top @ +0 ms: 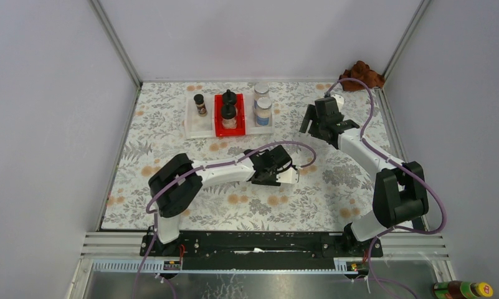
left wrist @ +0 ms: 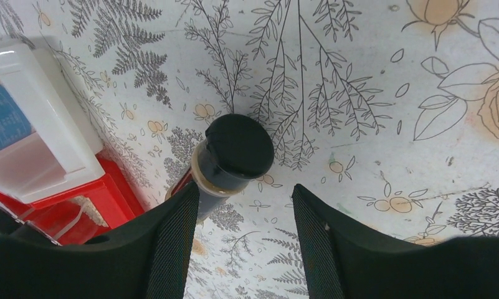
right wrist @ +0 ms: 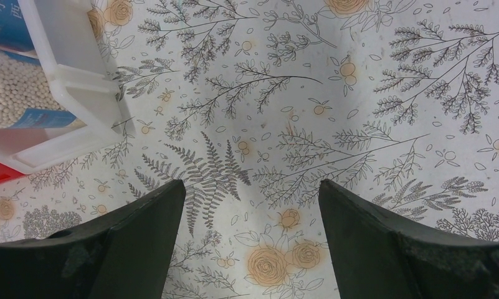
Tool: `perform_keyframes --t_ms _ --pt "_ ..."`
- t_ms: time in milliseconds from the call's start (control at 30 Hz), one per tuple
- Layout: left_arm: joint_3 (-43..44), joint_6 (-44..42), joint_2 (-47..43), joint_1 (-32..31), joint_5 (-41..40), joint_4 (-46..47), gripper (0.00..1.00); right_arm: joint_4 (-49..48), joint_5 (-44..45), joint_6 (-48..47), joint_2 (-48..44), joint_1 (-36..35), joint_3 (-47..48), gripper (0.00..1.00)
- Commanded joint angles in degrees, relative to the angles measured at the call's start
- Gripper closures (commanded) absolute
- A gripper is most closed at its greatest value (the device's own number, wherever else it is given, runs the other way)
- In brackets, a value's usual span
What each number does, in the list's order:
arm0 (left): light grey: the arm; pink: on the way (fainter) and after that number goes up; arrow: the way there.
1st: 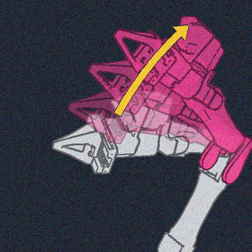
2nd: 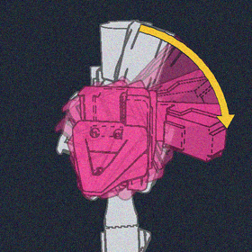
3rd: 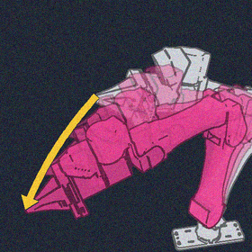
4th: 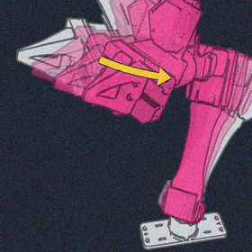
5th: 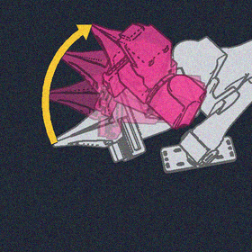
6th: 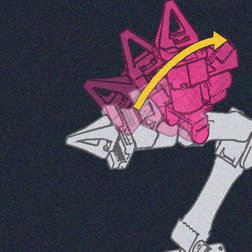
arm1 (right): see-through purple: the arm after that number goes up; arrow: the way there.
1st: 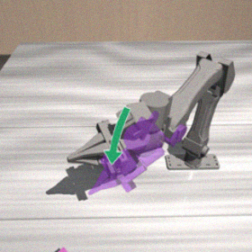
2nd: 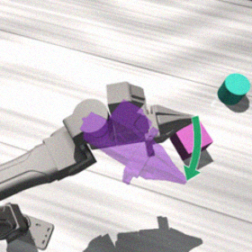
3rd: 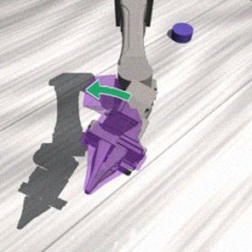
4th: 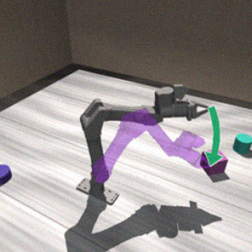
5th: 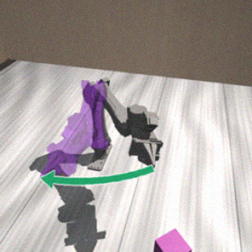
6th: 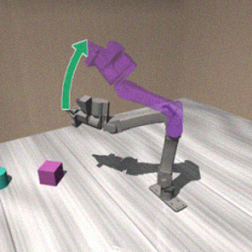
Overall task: Organize the condiment bottles
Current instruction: Pick up the bottle from the center of the board.
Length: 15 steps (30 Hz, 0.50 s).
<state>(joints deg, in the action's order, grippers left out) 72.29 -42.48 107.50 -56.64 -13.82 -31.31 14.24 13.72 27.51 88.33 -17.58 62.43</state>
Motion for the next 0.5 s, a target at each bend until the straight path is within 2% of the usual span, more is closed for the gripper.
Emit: perform_keyframes --t_ms 0,467 --pt "2.6 -1.7 1.5 1.0 2.8 0.9 0.38 -2.1 -0.8 0.6 -1.0 0.6 0.0 0.14" --pt "5.4 -1.8 4.1 3.7 9.0 -2.9 0.39 -3.1 -1.0 0.8 0.0 1.6 -0.7 0.14"
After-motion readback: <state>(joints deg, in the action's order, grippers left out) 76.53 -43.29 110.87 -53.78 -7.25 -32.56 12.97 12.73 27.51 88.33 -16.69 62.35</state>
